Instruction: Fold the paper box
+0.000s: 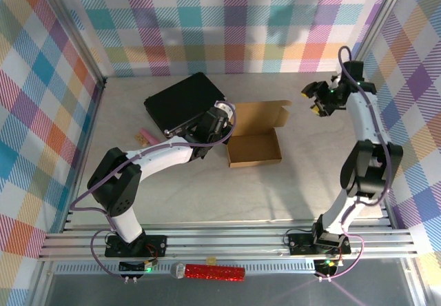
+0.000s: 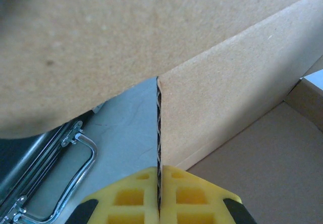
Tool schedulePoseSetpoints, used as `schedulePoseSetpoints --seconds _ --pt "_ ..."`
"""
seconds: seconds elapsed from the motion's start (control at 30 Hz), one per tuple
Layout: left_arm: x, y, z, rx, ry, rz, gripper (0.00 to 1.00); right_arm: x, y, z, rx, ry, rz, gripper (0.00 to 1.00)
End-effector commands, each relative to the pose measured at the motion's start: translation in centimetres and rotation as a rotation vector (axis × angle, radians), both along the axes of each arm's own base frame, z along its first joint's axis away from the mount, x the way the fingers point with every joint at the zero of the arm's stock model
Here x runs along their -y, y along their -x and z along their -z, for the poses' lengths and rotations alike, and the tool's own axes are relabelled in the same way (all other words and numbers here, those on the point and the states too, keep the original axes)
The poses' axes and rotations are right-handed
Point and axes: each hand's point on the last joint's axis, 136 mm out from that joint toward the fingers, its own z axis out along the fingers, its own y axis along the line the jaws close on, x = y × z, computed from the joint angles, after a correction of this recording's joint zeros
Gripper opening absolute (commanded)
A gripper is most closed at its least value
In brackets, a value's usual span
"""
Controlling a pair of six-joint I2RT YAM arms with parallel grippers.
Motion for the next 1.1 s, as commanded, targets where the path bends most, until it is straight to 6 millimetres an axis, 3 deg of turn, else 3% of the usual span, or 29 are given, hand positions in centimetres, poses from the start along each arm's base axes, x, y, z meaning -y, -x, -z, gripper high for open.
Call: schedulePoseSetpoints --seconds 0.0,0.1,0.2,0.3,0.43,0.7,0.87,0.97,1.07 --pt "-0.7 -0.8 -0.3 0.021 -0.009 -0.016 0.0 -2.9 2.2 1.9 -0.142 -0.136 -0.062 0.55" --pt "-0.7 -1.0 -0.3 0.012 -0.008 -0.013 0.0 -3.0 2.8 1.3 -0.009 -0.079 -0.117 0.4" --pt "-0.7 -1.2 -0.2 0.003 -0.008 -0.005 0.0 -3.7 3.6 -1.2 0.311 0.083 -0.269 0.55" --pt "-0.7 -1.3 -0.2 -0.008 -0.015 0.016 0.0 -3.8 4.1 -1.9 0.523 0.237 -0.399 0.58" --pt "-1.3 -1.5 0.1 -0.023 -0.028 0.032 0.0 -5.7 3.8 -2.8 0.811 0.35 -0.57 0.64" --pt "-2.5 -2.2 0.4 -0.049 -0.025 0.044 0.0 -7.6 2.2 1.1 0.764 0.419 -0.776 0.63" --pt "-2.4 -2.6 0.8 -0.062 -0.033 0.056 0.0 -11.0 1.5 1.9 0.768 0.407 -0.895 0.59" --pt "-2.6 -3.0 0.9 -0.062 -0.038 0.048 0.0 -11.9 1.0 2.2 0.742 0.396 -0.912 0.51" --pt "-3.0 -3.6 0.9 -0.067 -0.034 0.016 0.0 -12.1 0.9 2.6 0.702 0.4 -0.907 0.31"
